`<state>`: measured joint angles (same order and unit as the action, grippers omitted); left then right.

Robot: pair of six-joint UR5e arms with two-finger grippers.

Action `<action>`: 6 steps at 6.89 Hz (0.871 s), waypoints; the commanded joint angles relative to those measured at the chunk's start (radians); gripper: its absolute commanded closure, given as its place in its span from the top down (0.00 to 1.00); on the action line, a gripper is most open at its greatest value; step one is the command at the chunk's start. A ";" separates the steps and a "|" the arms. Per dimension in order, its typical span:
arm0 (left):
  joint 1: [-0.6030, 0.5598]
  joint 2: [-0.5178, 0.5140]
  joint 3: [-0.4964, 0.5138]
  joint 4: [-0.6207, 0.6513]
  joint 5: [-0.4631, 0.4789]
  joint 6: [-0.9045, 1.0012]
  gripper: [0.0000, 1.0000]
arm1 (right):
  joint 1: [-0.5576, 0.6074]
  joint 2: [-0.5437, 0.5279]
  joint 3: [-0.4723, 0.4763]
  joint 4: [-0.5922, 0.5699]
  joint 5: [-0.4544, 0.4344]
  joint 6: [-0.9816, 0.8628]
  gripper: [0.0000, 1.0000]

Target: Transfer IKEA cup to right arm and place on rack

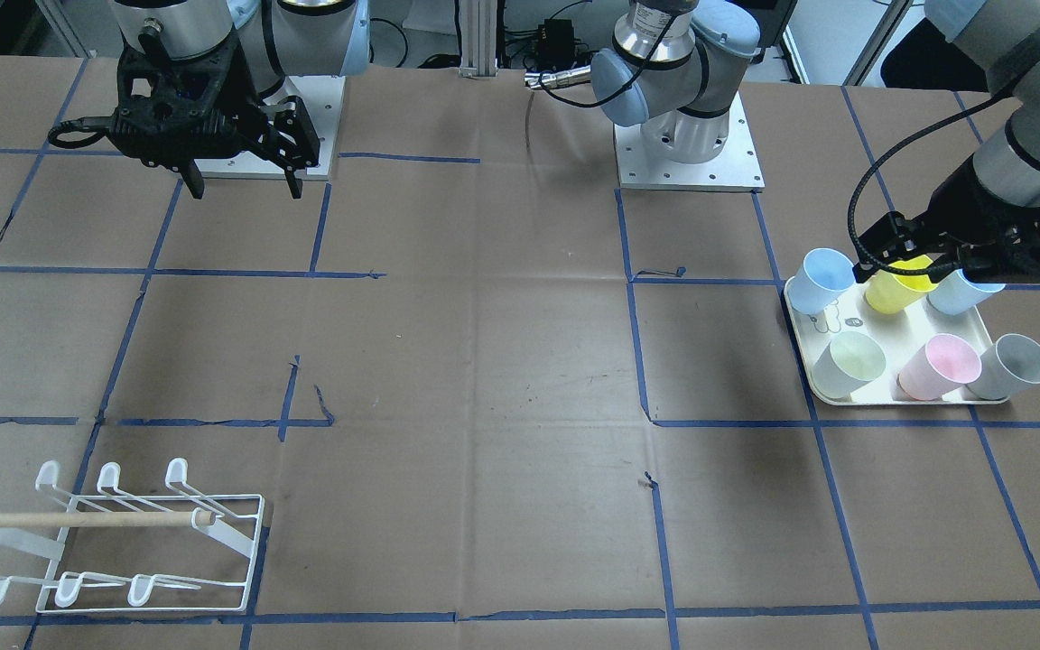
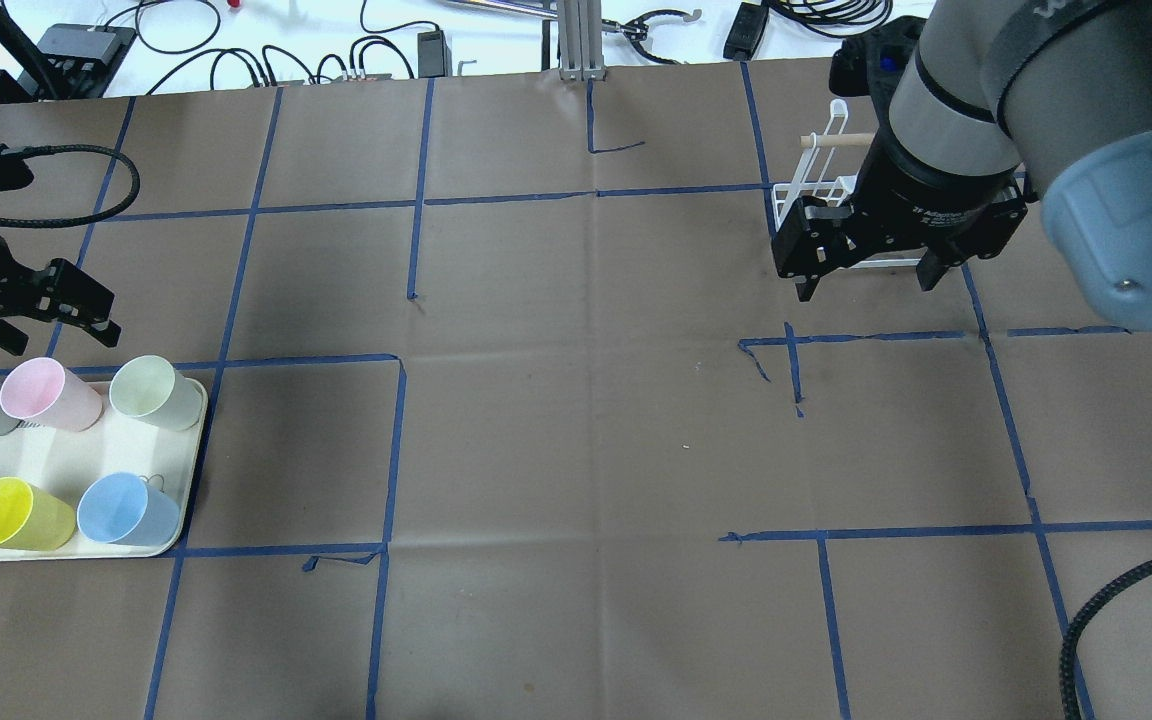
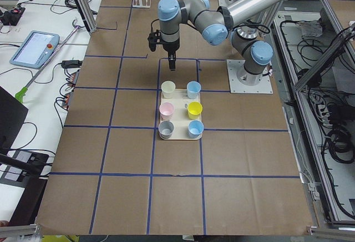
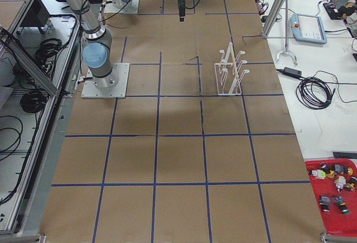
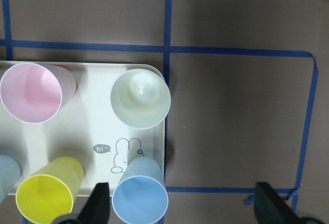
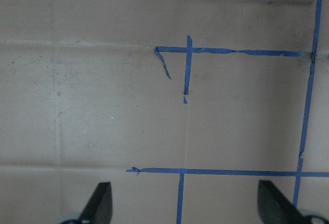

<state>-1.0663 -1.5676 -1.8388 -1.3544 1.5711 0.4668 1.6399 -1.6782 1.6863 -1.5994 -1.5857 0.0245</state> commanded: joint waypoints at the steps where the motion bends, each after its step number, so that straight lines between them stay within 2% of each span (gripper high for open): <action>1: 0.000 -0.050 -0.139 0.230 -0.009 -0.002 1.00 | 0.000 0.000 0.001 0.000 0.001 0.000 1.00; 2: -0.003 -0.084 -0.164 0.277 -0.010 -0.004 1.00 | 0.000 0.000 0.001 0.000 0.001 0.000 1.00; 6: -0.009 -0.192 -0.171 0.331 -0.010 -0.005 1.00 | 0.000 -0.002 0.001 -0.002 0.001 0.002 1.00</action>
<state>-1.0734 -1.7332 -2.0082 -1.0350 1.5611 0.4629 1.6403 -1.6788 1.6874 -1.6014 -1.5846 0.0260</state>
